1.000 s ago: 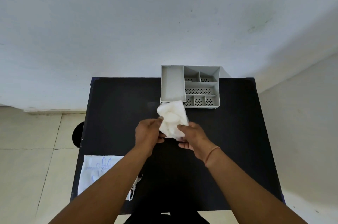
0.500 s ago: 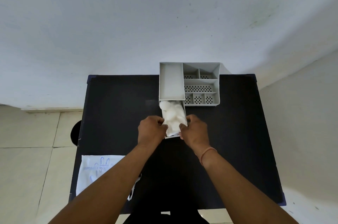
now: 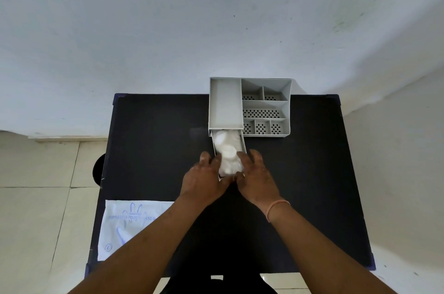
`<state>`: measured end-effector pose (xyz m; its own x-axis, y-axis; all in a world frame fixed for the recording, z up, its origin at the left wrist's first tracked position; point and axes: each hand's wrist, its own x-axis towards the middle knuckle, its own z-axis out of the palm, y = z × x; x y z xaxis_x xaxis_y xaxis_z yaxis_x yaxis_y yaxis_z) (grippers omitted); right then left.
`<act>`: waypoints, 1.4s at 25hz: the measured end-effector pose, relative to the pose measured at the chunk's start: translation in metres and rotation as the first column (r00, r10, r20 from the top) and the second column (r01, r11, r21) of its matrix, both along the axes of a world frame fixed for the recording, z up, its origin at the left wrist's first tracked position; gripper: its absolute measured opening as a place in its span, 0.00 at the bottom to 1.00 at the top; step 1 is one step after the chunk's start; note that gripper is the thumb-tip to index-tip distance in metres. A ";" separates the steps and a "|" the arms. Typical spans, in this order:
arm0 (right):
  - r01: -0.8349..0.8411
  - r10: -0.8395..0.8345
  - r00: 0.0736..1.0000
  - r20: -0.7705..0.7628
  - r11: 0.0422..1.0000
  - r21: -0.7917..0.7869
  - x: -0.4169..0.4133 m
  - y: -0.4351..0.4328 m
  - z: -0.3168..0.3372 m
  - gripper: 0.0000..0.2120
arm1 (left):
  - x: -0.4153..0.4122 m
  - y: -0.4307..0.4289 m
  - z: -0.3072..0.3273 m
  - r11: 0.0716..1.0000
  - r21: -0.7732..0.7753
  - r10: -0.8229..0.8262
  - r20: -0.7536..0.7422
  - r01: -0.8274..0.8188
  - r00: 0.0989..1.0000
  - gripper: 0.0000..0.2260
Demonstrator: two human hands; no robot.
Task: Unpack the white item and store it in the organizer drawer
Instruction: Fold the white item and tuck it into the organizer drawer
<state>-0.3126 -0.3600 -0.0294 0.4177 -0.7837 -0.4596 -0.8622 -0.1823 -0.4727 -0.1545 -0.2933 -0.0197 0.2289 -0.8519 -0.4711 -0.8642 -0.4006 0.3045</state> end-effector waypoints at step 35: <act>-0.455 0.398 0.873 -0.281 0.873 -0.176 0.052 -0.005 0.019 0.27 | 0.028 0.014 -0.020 0.739 -0.103 -0.580 0.406 0.666 0.706 0.12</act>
